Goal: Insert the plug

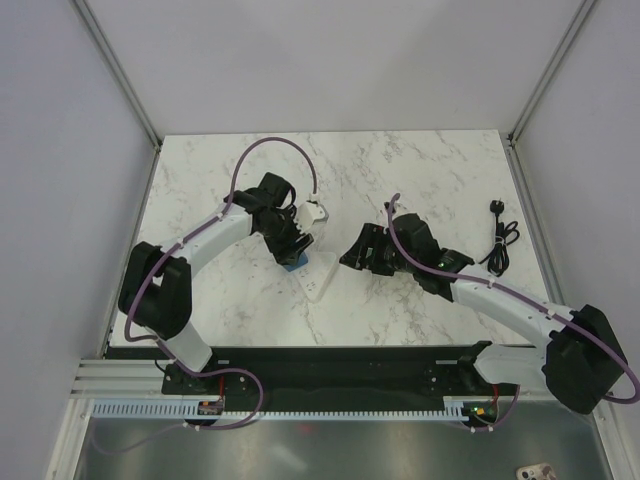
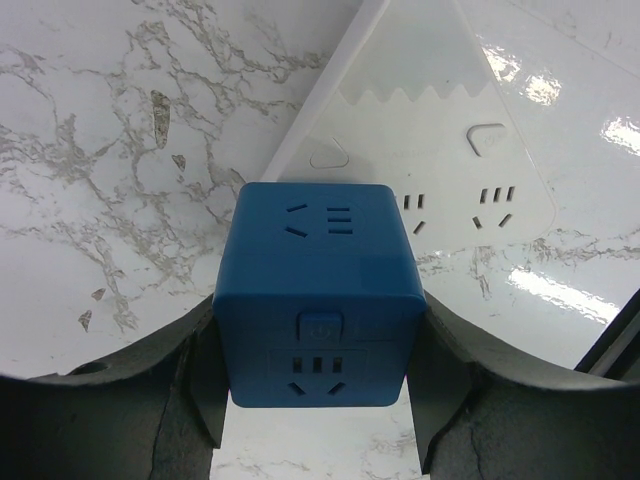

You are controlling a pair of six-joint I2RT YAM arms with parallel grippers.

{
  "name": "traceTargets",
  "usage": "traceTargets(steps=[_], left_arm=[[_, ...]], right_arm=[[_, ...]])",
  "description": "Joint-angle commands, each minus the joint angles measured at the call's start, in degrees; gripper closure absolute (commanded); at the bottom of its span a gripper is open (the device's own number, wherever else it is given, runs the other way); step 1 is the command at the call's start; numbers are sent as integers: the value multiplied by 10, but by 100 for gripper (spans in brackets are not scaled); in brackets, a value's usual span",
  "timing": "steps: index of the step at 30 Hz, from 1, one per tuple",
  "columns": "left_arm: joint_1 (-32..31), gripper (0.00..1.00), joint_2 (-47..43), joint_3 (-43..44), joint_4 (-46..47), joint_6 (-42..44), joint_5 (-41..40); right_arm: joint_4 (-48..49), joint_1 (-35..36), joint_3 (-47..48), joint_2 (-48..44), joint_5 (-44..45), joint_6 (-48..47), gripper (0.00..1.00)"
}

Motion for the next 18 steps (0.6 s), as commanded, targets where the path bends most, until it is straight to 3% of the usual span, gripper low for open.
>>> traceTargets(steps=[1, 11, 18], left_arm=[[-7, 98, 42, -23, 21, -22, -4], [-24, 98, 52, -18, 20, -48, -60], [-37, 98, 67, -11, 19, -77, -74]], right_arm=[[-2, 1, 1, -16, 6, -1, 28], [-10, 1, -7, -9, 20, -12, 31], [-33, 1, -25, -58, 24, -15, 32]])
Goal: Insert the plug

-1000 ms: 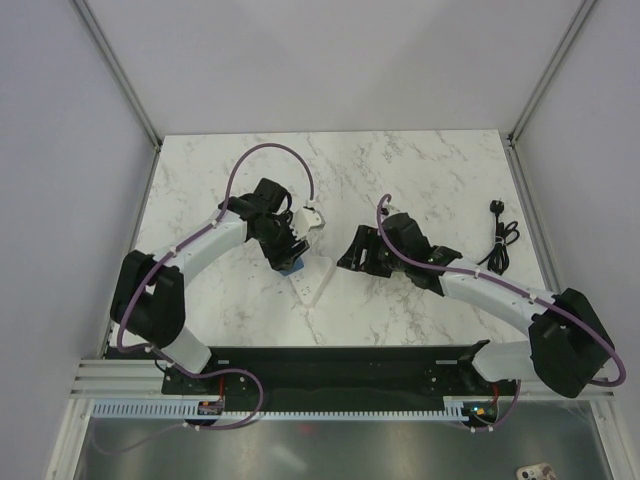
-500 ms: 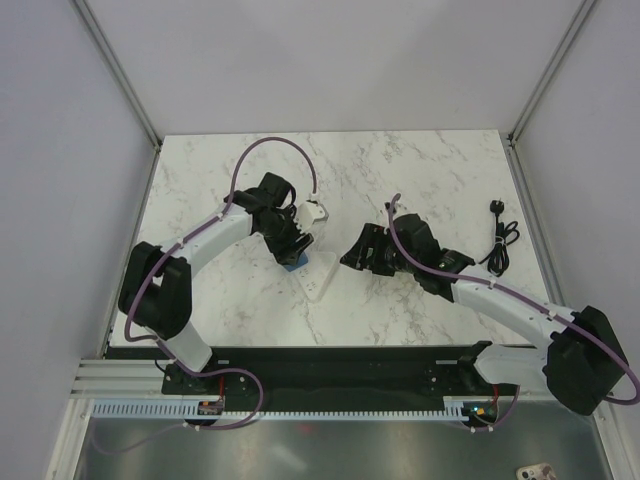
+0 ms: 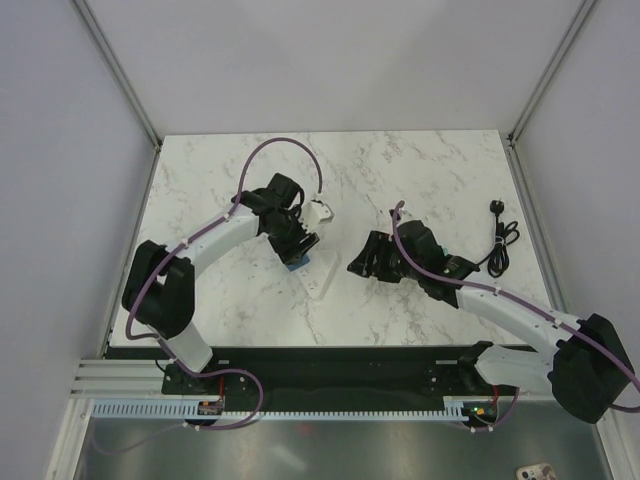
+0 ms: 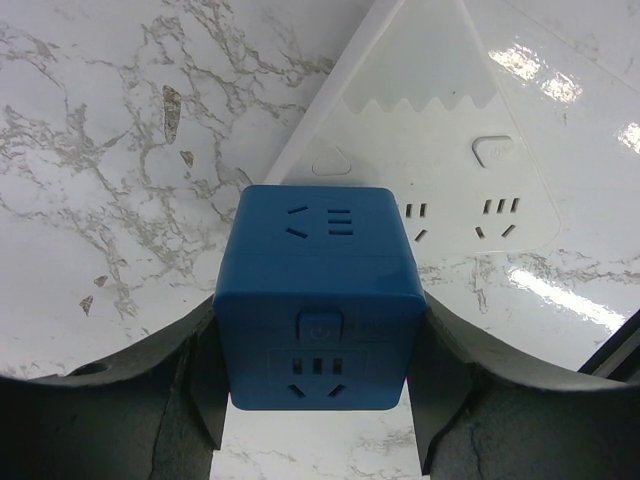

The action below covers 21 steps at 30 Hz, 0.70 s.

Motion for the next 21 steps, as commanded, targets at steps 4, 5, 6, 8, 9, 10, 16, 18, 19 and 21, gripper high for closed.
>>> traceTargets(steps=[4, 5, 6, 8, 9, 10, 16, 18, 19, 21], left_arm=[[-16, 98, 55, -50, 63, -36, 19], [-16, 98, 50, -59, 75, -42, 23], [-16, 98, 47, -66, 85, -45, 31], [-17, 98, 47, -72, 93, -51, 32], [-18, 98, 50, -71, 93, -51, 26], [-18, 98, 52, -70, 93, -54, 24], [-19, 98, 75, -52, 95, -73, 28], [-19, 98, 80, -45, 88, -74, 24], [-19, 98, 82, -36, 86, -75, 24], [-19, 98, 86, -27, 77, -78, 24]], right_arm=[[-16, 1, 3, -45, 14, -12, 33], [-14, 1, 1, -47, 17, -7, 33], [-13, 1, -2, -48, 16, -7, 33], [-12, 1, 1, -46, 9, -7, 33], [-11, 1, 2, -45, 8, -9, 33], [-11, 1, 4, -44, 7, -9, 33], [-5, 0, 7, -28, 27, -19, 34], [14, 0, 6, 4, 30, -15, 35], [24, 0, 7, 18, 27, -8, 37], [43, 0, 23, 59, 26, -5, 39]])
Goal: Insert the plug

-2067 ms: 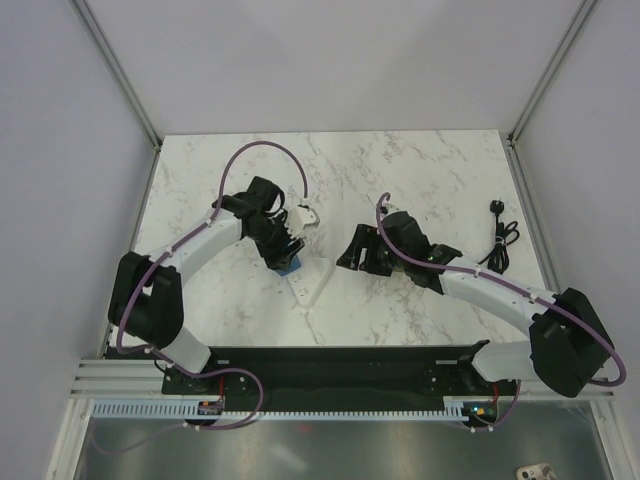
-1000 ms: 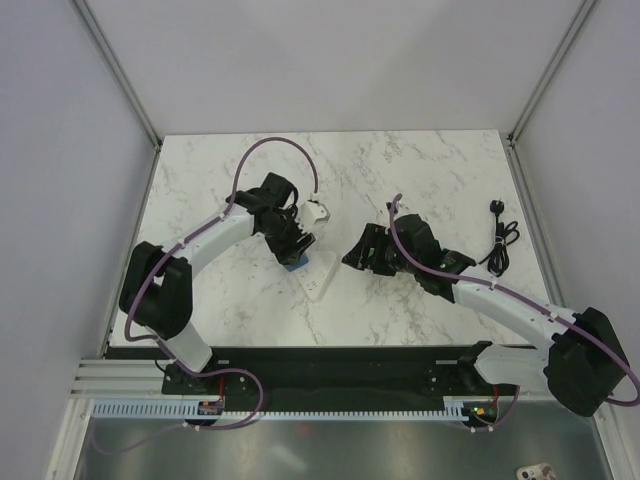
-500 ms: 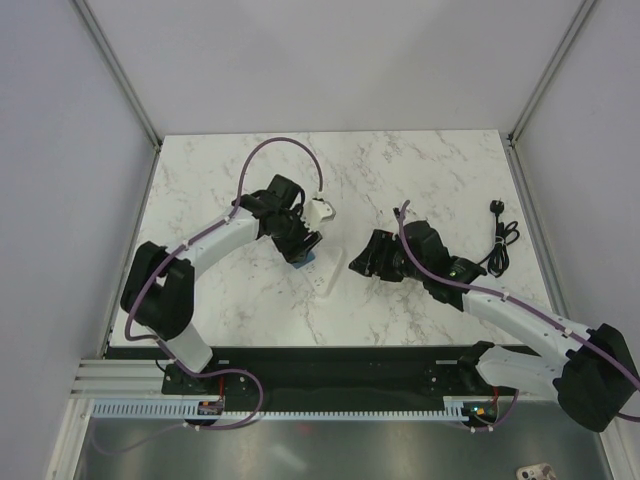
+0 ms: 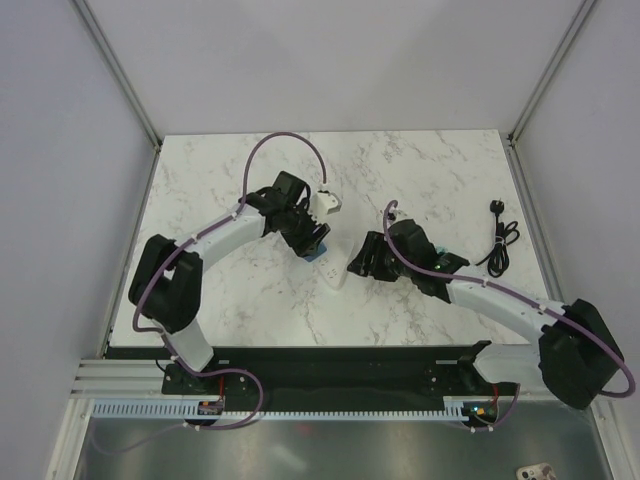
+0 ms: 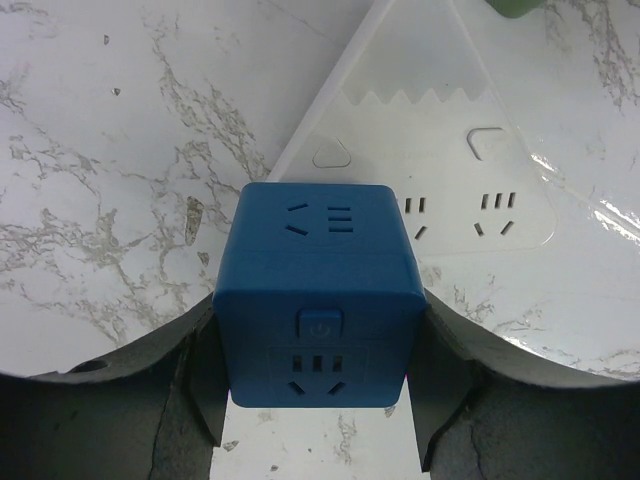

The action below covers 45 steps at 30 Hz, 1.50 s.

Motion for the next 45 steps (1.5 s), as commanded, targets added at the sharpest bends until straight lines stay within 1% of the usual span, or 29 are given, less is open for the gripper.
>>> traceTargets(steps=[1, 5, 8, 10, 12, 14, 18, 20, 23, 27, 31, 35, 39, 44, 45], left_arm=[[-9, 98, 66, -14, -44, -17, -8], [-11, 98, 71, 2, -61, -15, -20], [-11, 98, 77, 13, -71, -17, -36], [-12, 98, 79, 17, -72, -21, -43], [-14, 98, 84, 19, -72, -23, -46], [-15, 98, 84, 19, -72, -29, -50], [-15, 98, 79, 25, -73, -30, -58], [-16, 98, 82, 30, -74, -33, -58], [-19, 98, 93, 39, -77, -37, -59], [-27, 98, 118, 46, -74, -52, -59], [-30, 98, 149, 47, -67, -64, -58], [-34, 98, 158, 41, -50, -74, -49], [-35, 98, 157, 24, -42, -78, -47], [-34, 98, 129, 22, -43, -74, -60], [-34, 95, 115, 26, -44, -74, -64]], right_arm=[[40, 0, 30, 57, 20, 3, 40], [50, 0, 66, 117, 67, -9, 44], [59, 0, 96, 160, 75, -15, 47], [79, 1, 98, 177, 79, -14, 49], [104, 0, 95, 201, 91, -9, 50], [108, 0, 98, 222, 99, -9, 51], [136, 0, 84, 246, 118, -5, 52], [153, 0, 70, 261, 113, 3, 54], [209, 1, 48, 285, 82, 22, 57], [247, 1, 17, 293, 72, 42, 62], [253, 3, 8, 294, 69, 40, 66], [263, 6, 6, 298, 60, 40, 71], [272, 10, 6, 306, 56, 43, 75], [273, 13, 9, 311, 57, 45, 75], [272, 13, 11, 312, 40, 46, 75]])
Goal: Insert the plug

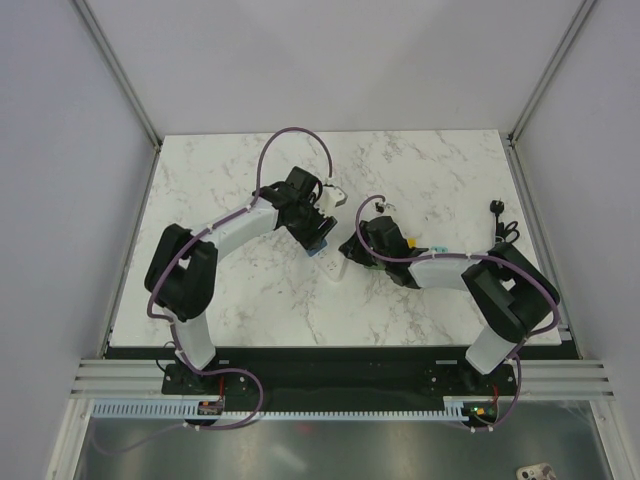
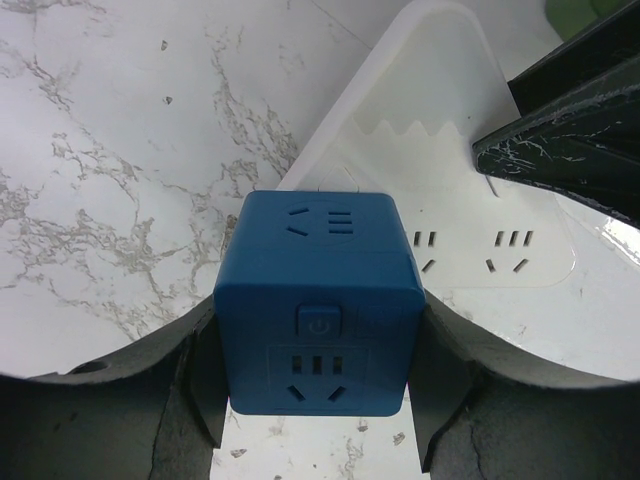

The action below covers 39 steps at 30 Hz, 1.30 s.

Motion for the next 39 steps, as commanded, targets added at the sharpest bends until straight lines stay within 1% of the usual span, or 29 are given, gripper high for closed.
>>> traceTargets(steps=[1, 2, 3, 4, 7, 9, 10, 12, 13, 14, 15, 19, 22, 23, 24, 26, 27, 29, 30, 31, 32, 33, 34, 35, 36, 37, 38, 39], left_arm=[[-16, 85, 42, -39, -31, -17, 3], [-16, 80, 35, -30, -33, -15, 0], [-16, 73, 28, -26, -40, -13, 0], [-16, 51, 19, -20, -45, -10, -1], [-15, 47, -4, 0, -59, -5, 0], [-15, 40, -17, 5, -60, -4, -3], [-15, 33, -31, 7, -62, -2, -5], [-15, 26, -45, 7, -64, 3, -8], [-15, 19, -51, 6, -66, 3, -7], [-15, 15, -64, 5, -65, 5, -7], [-14, 1, -69, 2, -65, 4, -7], [-11, 0, -94, -6, -62, 5, 8], [-8, 0, -113, -9, -62, -4, -9], [-7, 0, -119, -11, -62, -6, -17], [-5, 0, -128, -10, -61, -16, -22], [7, 0, -155, -3, -60, -30, -35], [12, 0, -164, 0, -58, -50, -44], [30, 0, -193, 7, -54, -69, -78], [35, 0, -202, 7, -49, -92, -88], [47, 0, -219, 9, -45, -111, -100], [54, 0, -223, 12, -44, -129, -165], [62, 0, -223, 16, -48, -150, -187], [83, 0, -216, 20, -70, -156, -199], [92, 0, -206, 38, -90, -161, -230], [102, 0, -199, 45, -105, -171, -244], [119, 0, -191, 47, -124, -176, -259], [127, 0, -182, 45, -131, -178, -291], [144, 0, -181, 40, -133, -178, -300]], right_arm=[[-13, 21, -5, 36, -60, 13, 75], [-12, 23, -4, 36, -62, 17, 75], [-12, 24, -3, 35, -63, 19, 75], [-12, 25, -2, 34, -64, 23, 74], [-19, 25, 5, 30, -65, 26, 72], [-29, 25, 10, 28, -64, 24, 70], [-33, 25, 13, 24, -63, 23, 70], [-39, 26, 16, 21, -62, 22, 69], [-39, 27, 17, 19, -62, 23, 69], [-40, 29, 18, 18, -61, 25, 69], [-40, 31, 18, 17, -61, 31, 69], [-36, 50, 17, 14, -51, 50, 69], [-37, 61, 19, 10, -44, 65, 68], [-41, 65, 19, 11, -44, 68, 65], [-45, 67, 21, 9, -44, 70, 58], [-60, 67, 23, -1, -44, 72, 52], [-67, 67, 24, -8, -31, 71, 44], [-93, 67, 28, -33, -18, 60, 36], [-103, 67, 31, -43, -13, 55, 31], [-113, 66, 37, -62, -8, 51, 29], [-128, 67, 39, -72, -1, 43, 26], [-135, 66, 41, -82, 0, 39, 23], [-144, 66, 45, -100, 1, 35, 21], [-149, 66, 47, -109, 3, 30, 20], [-153, 65, 48, -118, 5, 28, 17], [-157, 67, 48, -136, 7, 26, 16], [-165, 66, 48, -145, 8, 24, 15], [-169, 66, 48, -164, 9, 19, 12]])
